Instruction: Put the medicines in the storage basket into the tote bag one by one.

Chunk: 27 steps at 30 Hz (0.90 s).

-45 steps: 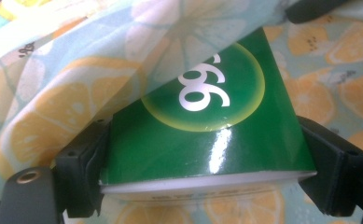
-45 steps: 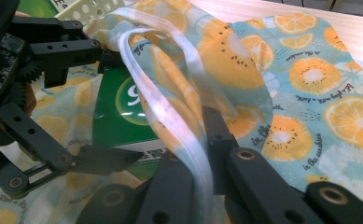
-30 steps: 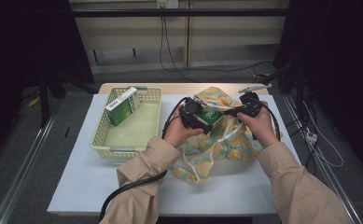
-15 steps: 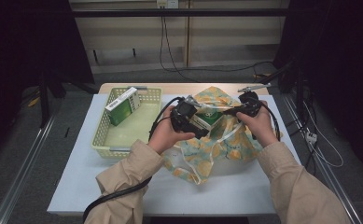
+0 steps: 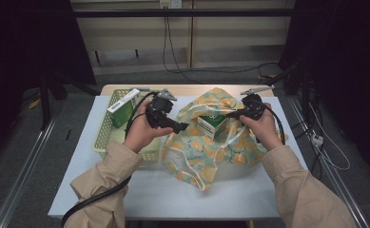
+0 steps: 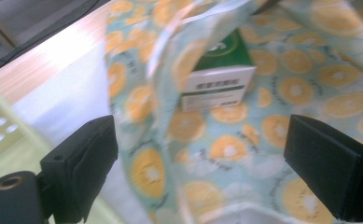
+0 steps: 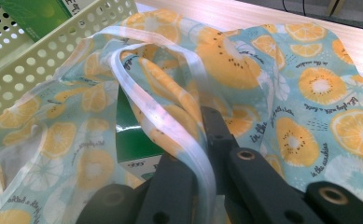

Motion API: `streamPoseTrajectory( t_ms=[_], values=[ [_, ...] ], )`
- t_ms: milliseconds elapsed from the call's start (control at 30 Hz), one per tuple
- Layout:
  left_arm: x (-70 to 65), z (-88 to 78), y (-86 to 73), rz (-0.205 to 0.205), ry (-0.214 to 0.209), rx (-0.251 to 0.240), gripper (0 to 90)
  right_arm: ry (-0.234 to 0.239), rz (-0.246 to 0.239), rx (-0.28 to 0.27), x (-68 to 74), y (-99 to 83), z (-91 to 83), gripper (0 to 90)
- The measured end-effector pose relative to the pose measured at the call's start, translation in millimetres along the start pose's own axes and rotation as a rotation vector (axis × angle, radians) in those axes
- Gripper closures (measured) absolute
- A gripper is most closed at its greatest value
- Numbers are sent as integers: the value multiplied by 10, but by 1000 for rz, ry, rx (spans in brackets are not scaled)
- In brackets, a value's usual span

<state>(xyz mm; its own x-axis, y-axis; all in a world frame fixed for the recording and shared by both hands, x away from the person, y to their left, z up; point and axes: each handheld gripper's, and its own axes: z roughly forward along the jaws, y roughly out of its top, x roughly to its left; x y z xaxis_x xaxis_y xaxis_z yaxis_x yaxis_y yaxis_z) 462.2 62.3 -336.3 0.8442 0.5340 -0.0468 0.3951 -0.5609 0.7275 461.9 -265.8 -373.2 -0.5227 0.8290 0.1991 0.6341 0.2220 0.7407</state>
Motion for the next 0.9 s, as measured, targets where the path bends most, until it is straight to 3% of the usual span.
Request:
streamPoseTrajectory(
  t_ms=[200, 367, 700, 833, 900],
  values=[
    [247, -77, -121, -15, 3, -17, 54, 3, 0, -3, -14, -32, -25, 899],
    [418, -151, -199, -55, 49, -2, 56, 4, 0, -3, -33, -56, -56, 899],
    [719, -254, -364, -77, 102, 6, 55, 1, -6, -3, -17, -48, -93, 899],
    [860, -286, -442, -103, 149, 10, 59, 7, -9, -6, -5, -38, -81, 899],
    [933, -293, -484, -117, 150, 21, 62, 9, -11, -1, -5, -41, -67, 899]
  ],
)
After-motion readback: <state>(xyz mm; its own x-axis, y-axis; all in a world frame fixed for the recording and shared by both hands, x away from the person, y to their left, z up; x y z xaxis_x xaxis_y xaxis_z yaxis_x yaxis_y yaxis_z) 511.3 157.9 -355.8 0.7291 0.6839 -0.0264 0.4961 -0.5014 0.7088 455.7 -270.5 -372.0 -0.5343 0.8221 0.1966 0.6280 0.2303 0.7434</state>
